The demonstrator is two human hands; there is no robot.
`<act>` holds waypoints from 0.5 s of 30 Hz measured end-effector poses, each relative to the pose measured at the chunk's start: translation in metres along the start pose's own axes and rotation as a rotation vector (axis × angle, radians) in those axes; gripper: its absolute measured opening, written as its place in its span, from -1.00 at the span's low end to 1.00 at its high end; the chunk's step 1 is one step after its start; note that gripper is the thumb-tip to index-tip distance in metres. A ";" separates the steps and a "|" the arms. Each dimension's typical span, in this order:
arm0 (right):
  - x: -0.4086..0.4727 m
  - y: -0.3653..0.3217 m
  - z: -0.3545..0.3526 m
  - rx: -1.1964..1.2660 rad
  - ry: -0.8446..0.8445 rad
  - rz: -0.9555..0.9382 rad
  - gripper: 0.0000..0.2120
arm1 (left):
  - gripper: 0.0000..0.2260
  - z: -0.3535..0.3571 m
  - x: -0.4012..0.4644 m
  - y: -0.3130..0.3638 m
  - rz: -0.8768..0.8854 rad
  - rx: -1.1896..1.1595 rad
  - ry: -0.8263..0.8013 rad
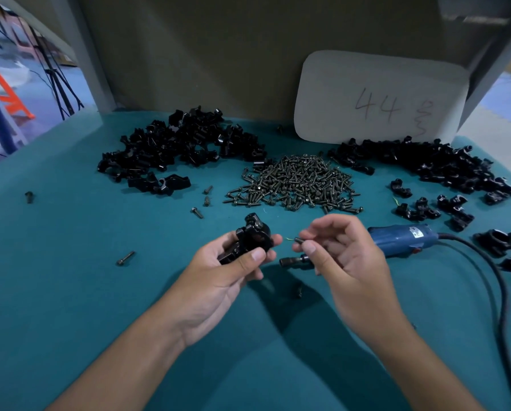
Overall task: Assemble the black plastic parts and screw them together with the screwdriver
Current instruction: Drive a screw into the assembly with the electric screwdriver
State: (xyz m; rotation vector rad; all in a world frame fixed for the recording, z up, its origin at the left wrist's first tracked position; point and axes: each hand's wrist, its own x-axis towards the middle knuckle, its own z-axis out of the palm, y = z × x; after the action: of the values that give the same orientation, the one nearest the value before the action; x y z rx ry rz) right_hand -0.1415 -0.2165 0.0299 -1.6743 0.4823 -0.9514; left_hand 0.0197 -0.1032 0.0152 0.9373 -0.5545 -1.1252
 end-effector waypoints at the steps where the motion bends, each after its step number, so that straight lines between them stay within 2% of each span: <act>1: -0.001 -0.001 0.001 -0.001 0.012 -0.016 -0.86 | -0.56 0.000 0.000 0.000 0.000 0.019 0.003; 6: -0.003 -0.002 0.003 -0.013 0.049 -0.006 -0.75 | -0.61 0.002 -0.001 -0.002 -0.018 0.064 0.011; 10: -0.001 0.001 -0.001 -0.032 -0.015 -0.001 -0.94 | -0.65 0.003 -0.001 -0.002 -0.027 0.078 0.004; 15: 0.000 0.005 -0.002 -0.034 -0.081 -0.034 -0.80 | -0.61 0.004 -0.002 -0.001 -0.040 0.077 -0.024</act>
State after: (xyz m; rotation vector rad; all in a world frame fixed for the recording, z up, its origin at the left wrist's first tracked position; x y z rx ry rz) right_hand -0.1430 -0.2191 0.0257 -1.7496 0.4193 -0.9011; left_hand 0.0154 -0.1025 0.0166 1.0062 -0.6041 -1.1594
